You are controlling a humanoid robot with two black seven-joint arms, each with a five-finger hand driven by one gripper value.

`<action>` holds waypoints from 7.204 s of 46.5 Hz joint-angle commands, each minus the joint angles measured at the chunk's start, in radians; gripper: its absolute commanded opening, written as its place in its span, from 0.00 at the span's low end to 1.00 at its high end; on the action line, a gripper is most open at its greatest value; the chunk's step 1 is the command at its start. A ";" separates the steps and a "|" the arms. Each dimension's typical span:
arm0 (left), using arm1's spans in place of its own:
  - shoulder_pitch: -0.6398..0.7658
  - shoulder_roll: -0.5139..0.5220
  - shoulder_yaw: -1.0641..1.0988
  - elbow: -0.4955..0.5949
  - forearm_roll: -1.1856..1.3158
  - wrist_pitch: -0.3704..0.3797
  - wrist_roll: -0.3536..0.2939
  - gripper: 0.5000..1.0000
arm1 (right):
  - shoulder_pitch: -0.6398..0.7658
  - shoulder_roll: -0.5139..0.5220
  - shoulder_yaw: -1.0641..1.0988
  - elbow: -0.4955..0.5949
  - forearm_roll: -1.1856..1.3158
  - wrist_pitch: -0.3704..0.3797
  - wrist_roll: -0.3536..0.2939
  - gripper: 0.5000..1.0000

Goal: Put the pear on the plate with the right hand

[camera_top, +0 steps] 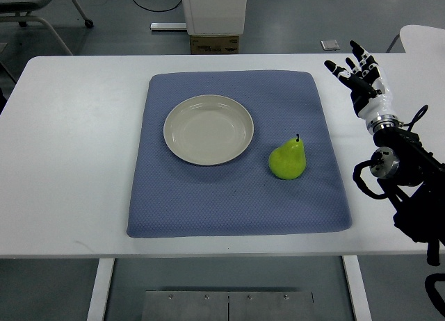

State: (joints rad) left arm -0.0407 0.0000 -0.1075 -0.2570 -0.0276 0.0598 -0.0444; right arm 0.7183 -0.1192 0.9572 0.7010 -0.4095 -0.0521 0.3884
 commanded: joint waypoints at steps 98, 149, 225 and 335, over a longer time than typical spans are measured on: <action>-0.001 0.000 0.000 0.001 0.000 0.000 0.000 1.00 | 0.020 -0.315 -0.385 0.245 -0.005 0.123 0.148 1.00; -0.001 0.000 0.000 0.001 0.000 0.000 0.000 1.00 | 0.007 -0.393 -0.722 0.384 -0.196 0.054 0.222 1.00; -0.001 0.000 -0.001 0.001 0.000 0.000 0.001 1.00 | 0.006 -0.335 -0.876 0.351 -0.232 -0.172 0.222 0.00; -0.001 0.000 -0.001 0.001 0.000 0.000 0.000 1.00 | 0.245 0.119 -0.996 -0.051 -0.100 -0.175 0.222 1.00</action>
State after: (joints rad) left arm -0.0414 0.0000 -0.1077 -0.2562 -0.0276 0.0598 -0.0444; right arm 0.9635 0.0000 -0.0382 0.6496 -0.5099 -0.2272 0.6109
